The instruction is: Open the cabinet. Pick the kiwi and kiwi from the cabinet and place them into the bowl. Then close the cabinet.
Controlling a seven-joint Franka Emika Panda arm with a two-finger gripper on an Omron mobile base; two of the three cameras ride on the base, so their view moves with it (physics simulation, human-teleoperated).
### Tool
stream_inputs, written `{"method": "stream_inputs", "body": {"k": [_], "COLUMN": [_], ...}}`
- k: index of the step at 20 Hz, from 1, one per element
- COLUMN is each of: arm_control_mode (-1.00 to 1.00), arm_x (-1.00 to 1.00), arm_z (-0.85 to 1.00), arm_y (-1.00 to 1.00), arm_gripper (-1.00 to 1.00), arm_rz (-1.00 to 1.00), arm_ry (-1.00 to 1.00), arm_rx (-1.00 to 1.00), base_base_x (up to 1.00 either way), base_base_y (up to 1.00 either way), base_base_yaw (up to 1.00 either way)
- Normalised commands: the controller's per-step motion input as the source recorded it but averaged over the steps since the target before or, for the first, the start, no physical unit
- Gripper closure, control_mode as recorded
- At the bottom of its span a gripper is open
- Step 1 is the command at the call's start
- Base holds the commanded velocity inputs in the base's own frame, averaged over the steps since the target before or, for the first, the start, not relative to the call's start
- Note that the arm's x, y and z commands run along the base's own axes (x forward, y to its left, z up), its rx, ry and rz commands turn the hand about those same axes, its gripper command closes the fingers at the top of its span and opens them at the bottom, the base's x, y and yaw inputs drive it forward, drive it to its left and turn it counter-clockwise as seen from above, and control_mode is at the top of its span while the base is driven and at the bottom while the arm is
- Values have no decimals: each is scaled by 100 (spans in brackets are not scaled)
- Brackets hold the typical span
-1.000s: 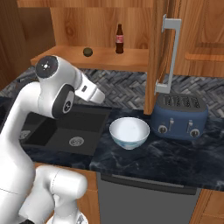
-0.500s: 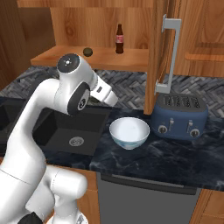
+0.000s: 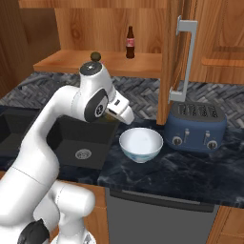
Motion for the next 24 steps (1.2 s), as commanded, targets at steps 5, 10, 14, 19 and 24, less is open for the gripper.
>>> {"method": "stream_inputs", "body": {"k": [5,10,14,19,24], "arm_control_mode": [-100,-100,-100,-100,-100], "arm_x": [20,22,25,29,25], "arm_z": [-44,-42,-45,-45,-39], "arm_y": [-15,-18,-13,-8,-9], "arm_gripper": [100,100,100,100,100], "arm_rz": [0,1,1,1,2], "arm_ry": [9,6,8,9,4], "arm_rx": [0,0,0,-3,-5], "base_base_x": [0,0,0,0,0], "base_base_y": [0,0,0,0,0], "base_base_yaw": [0,0,0,0,0]}}
